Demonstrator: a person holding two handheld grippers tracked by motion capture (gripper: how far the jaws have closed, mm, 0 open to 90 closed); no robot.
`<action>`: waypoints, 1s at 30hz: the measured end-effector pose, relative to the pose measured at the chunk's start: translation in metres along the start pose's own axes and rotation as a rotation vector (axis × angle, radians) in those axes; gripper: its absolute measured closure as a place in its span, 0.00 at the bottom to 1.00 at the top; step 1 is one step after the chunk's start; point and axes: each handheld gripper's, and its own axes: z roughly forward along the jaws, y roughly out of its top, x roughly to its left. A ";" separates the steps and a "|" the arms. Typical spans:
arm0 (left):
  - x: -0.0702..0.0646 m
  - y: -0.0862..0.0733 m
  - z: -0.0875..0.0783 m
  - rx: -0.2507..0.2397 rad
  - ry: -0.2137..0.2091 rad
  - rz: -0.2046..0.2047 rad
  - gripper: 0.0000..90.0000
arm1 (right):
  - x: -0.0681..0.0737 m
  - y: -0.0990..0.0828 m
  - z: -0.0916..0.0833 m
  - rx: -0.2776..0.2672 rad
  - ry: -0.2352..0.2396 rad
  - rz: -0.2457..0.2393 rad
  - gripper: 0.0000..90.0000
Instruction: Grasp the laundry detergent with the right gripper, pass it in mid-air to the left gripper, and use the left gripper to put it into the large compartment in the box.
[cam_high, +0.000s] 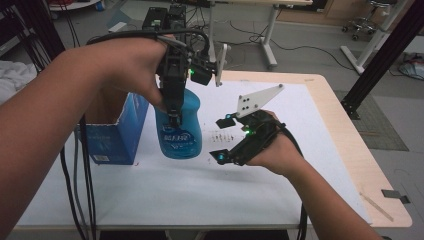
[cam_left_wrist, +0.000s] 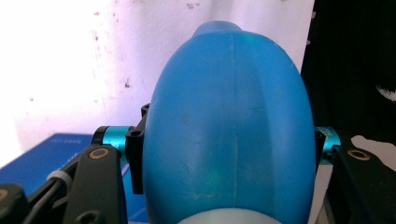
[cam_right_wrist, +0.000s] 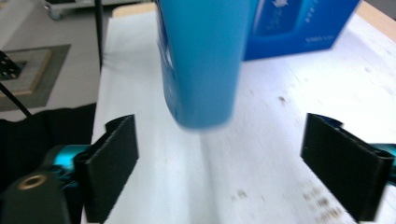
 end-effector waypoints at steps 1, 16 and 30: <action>0.001 -0.002 -0.002 0.004 0.000 -0.007 0.44 | -0.001 0.000 -0.002 0.016 -0.021 0.007 0.02; 0.017 -0.060 -0.069 -0.018 -0.015 -0.266 0.44 | -0.010 0.014 -0.049 0.239 -0.063 -0.059 0.01; 0.042 -0.139 -0.106 -0.057 0.040 -0.801 0.44 | -0.009 0.018 -0.077 0.358 -0.082 -0.086 0.01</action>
